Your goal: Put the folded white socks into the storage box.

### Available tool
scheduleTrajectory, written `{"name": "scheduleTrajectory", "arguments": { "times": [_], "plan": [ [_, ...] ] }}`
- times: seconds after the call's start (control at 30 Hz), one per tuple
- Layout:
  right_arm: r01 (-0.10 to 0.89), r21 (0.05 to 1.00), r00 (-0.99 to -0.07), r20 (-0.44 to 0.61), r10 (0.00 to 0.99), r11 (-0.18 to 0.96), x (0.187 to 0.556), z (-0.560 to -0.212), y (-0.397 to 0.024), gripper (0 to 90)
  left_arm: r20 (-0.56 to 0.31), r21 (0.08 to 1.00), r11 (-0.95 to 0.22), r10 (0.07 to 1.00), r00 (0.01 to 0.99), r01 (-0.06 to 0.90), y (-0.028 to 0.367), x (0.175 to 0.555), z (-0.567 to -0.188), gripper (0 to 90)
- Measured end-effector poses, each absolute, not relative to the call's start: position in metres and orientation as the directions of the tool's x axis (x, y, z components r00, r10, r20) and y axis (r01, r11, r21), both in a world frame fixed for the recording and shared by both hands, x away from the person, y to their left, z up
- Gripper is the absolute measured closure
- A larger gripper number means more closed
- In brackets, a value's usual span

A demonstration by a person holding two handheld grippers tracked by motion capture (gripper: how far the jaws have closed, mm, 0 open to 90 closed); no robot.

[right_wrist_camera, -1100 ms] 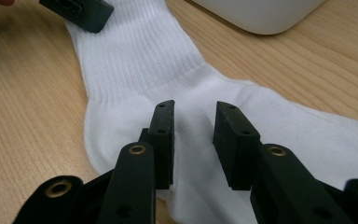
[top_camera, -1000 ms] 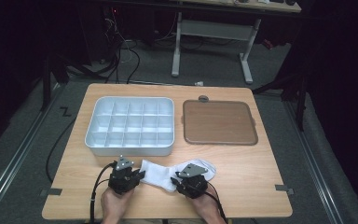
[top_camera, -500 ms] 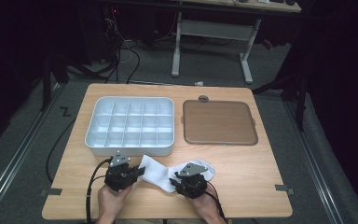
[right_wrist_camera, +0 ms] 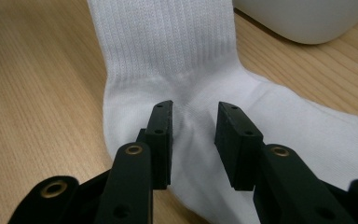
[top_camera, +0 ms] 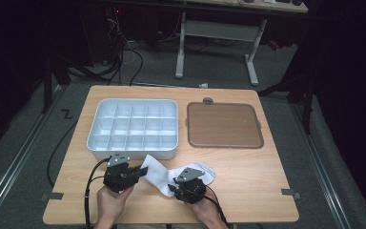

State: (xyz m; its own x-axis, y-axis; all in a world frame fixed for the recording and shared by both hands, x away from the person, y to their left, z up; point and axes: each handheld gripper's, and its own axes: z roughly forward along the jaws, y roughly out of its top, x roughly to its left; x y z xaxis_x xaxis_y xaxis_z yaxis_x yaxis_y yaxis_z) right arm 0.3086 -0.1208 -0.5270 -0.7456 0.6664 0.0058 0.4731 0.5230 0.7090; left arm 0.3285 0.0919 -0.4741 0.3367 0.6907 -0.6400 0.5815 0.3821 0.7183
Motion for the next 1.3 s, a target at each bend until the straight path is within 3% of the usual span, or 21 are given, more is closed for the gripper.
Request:
{"name": "scheduleTrajectory", "arguments": {
  "times": [0.87, 1.1, 1.3],
  "plan": [
    [0.451, 0.71, -0.769, 0.001, 0.64, 0.541, 0.317, -0.528, -0.076, 66.9, -0.657, 0.713, 0.366, 0.646, 0.388, 0.598, 0.08, 0.336, -0.452, 80.6],
    [0.447, 0.737, -0.752, 0.002, 0.659, 0.508, 0.315, -0.513, -0.097, 64.8, -0.652, 0.713, 0.349, 0.65, 0.392, 0.608, 0.077, 0.335, -0.454, 80.6],
    [0.469, 0.754, -0.675, -0.03, 0.738, 0.46, 0.321, -0.503, -0.135, 64.4, -0.643, 0.719, 0.339, 0.655, 0.396, 0.607, 0.075, 0.335, -0.455, 80.6]
  ]
}}
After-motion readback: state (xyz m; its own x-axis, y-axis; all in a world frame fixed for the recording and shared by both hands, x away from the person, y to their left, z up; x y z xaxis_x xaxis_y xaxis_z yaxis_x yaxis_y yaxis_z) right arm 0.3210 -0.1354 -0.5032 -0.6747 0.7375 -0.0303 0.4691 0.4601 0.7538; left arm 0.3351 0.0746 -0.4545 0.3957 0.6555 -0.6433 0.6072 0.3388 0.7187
